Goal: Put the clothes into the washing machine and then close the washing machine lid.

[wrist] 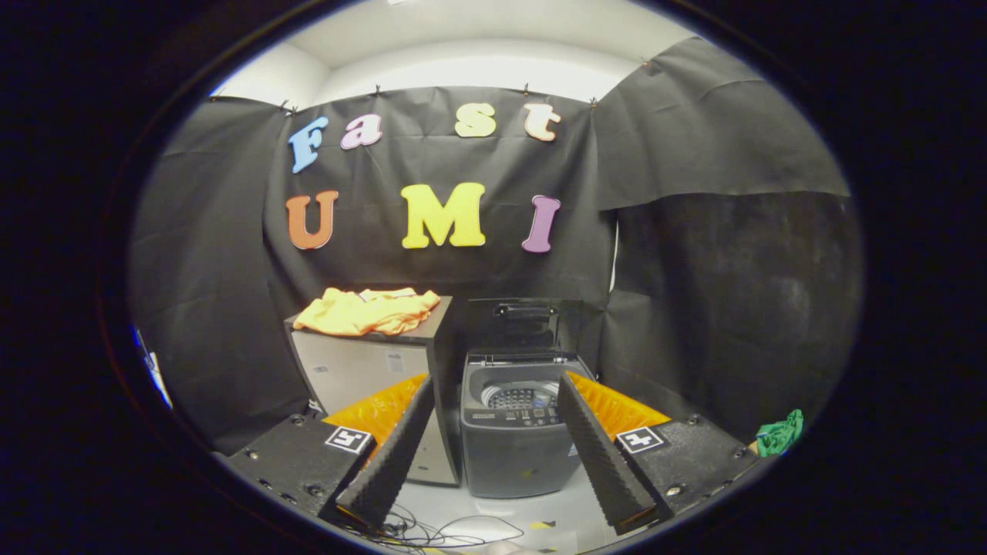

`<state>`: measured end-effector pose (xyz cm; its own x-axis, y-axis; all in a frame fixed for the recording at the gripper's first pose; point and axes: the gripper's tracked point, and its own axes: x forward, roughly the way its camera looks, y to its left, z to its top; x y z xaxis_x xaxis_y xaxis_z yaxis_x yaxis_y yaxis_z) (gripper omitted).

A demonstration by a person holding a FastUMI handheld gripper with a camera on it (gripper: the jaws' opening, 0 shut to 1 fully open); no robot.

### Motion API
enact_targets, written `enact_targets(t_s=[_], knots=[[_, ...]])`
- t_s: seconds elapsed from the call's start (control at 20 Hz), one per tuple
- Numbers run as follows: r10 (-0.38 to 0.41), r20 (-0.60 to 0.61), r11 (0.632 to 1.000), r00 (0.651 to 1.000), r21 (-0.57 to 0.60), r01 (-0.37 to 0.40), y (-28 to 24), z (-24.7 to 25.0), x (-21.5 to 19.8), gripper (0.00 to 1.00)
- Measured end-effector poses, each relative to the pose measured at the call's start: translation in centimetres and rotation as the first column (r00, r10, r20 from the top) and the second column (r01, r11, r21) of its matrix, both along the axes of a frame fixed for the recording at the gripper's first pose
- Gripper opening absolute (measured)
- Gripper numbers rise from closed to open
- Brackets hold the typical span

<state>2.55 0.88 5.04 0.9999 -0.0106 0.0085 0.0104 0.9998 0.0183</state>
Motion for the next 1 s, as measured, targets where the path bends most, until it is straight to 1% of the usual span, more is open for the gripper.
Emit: enact_targets(t_s=[0.15,0.4,0.65,0.8,1.0], knots=[[0.012,0.003,1.000,1.000,0.007,-0.012,1.1,2.9,1.9,1.00],[0.038,0.003,0.999,0.999,0.018,-0.038,4.0,8.1,6.5,1.00],[0.091,-0.005,0.995,0.996,0.037,-0.091,8.6,13.0,12.7,1.00],[0.137,-0.024,0.989,0.990,0.057,-0.136,11.8,15.4,17.0,1.00],[0.174,-0.055,0.983,0.983,0.063,-0.171,15.6,17.9,22.4,1.00]])
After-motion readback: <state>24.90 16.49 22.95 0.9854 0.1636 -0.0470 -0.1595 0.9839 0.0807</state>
